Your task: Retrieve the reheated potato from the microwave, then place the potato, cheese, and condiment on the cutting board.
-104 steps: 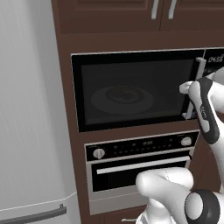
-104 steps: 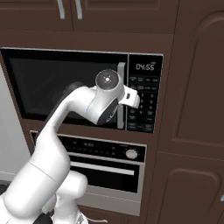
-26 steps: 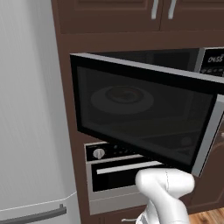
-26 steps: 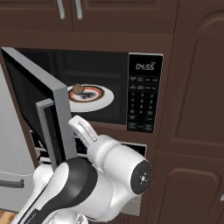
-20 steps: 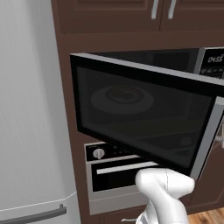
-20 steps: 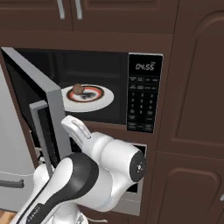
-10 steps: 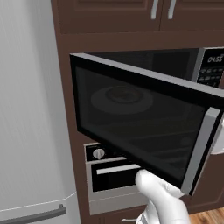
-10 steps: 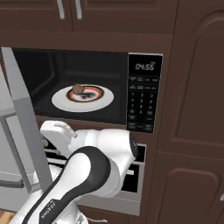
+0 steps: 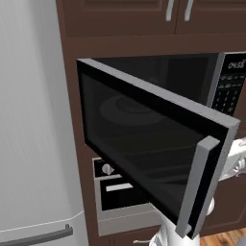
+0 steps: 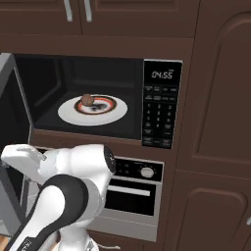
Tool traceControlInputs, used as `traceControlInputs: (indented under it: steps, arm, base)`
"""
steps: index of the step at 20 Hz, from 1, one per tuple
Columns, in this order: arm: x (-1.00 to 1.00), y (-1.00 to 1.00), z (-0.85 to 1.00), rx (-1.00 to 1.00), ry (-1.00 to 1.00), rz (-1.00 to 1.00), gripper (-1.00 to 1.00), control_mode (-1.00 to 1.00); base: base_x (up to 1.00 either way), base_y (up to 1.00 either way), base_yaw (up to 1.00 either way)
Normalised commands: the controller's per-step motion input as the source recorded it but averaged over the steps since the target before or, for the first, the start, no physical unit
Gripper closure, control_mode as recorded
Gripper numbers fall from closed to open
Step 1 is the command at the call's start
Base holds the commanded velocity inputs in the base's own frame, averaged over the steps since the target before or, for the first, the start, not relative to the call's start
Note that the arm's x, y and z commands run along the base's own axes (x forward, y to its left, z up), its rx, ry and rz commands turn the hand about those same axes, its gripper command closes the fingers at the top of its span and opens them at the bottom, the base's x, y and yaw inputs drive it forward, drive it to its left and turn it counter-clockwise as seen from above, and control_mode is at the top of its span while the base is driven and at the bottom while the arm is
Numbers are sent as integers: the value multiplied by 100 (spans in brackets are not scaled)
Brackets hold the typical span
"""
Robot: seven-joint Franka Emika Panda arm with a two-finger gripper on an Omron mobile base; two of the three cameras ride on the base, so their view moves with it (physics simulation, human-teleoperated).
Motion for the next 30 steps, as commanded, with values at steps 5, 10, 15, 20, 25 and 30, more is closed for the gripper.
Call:
traceControlInputs:
  steps: [5, 10, 15, 20, 25, 30]
  arm:
    - [-24, 88, -9, 8, -10, 0, -100, -100]
    - [-15, 88, -7, 6, -11, 0, -100, -100]
    - [-19, 88, -24, 6, -11, 0, -100, -100]
    - [-2, 72, -26, 14, -11, -11, -100, -100]
    - [1, 53, -35, 16, -12, -20, -100, -100]
    - [0, 61, -45, 14, -13, -25, -100, -100]
  base:
    - [0, 0, 0]
    - [0, 0, 0]
    - [0, 0, 0]
    - [0, 0, 0]
    - [0, 0, 0]
    - [0, 0, 0]
